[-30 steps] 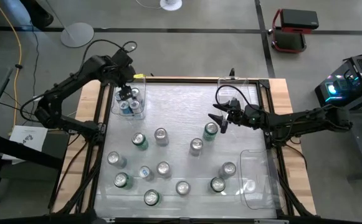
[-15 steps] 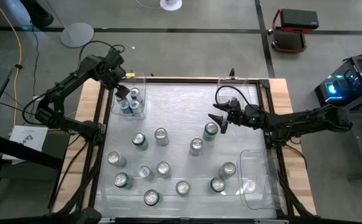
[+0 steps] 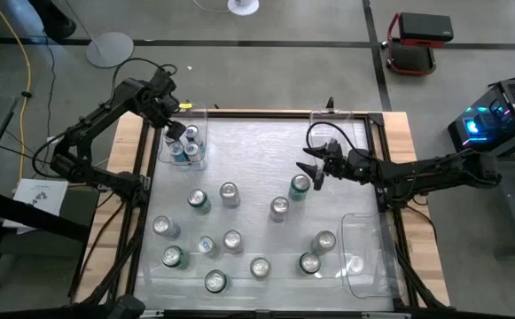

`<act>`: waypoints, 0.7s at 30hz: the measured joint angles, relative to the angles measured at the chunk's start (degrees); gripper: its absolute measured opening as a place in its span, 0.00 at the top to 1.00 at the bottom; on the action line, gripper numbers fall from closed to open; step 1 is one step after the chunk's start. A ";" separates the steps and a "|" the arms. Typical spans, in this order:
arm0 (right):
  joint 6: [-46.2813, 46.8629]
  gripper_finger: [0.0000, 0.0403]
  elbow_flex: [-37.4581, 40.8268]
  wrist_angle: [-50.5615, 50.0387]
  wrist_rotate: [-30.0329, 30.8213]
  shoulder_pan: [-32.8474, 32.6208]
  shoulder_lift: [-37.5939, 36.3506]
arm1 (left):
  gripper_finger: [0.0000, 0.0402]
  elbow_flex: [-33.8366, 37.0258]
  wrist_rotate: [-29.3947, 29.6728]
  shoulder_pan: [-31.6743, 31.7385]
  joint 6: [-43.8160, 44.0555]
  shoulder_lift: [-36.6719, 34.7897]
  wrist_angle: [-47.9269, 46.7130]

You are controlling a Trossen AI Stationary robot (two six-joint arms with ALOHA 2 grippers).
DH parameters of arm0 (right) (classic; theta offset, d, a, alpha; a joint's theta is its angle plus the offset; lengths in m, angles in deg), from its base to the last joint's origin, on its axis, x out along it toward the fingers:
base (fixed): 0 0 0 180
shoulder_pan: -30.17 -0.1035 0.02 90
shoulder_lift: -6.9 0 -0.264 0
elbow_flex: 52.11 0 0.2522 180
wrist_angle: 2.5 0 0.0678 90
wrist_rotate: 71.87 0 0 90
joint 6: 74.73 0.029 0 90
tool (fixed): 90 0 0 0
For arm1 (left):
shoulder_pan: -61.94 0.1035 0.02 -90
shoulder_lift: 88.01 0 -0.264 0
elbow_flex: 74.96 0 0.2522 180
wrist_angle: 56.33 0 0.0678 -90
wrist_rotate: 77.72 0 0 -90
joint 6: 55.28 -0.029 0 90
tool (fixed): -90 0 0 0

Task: Sort soda cans
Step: Adjust the blue soda cans in the top left transparent bin

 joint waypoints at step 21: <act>0.00 0.28 0.00 -0.01 -0.01 0.00 0.00 | 0.23 0.00 -0.52 -0.02 4.69 6.23 -1.16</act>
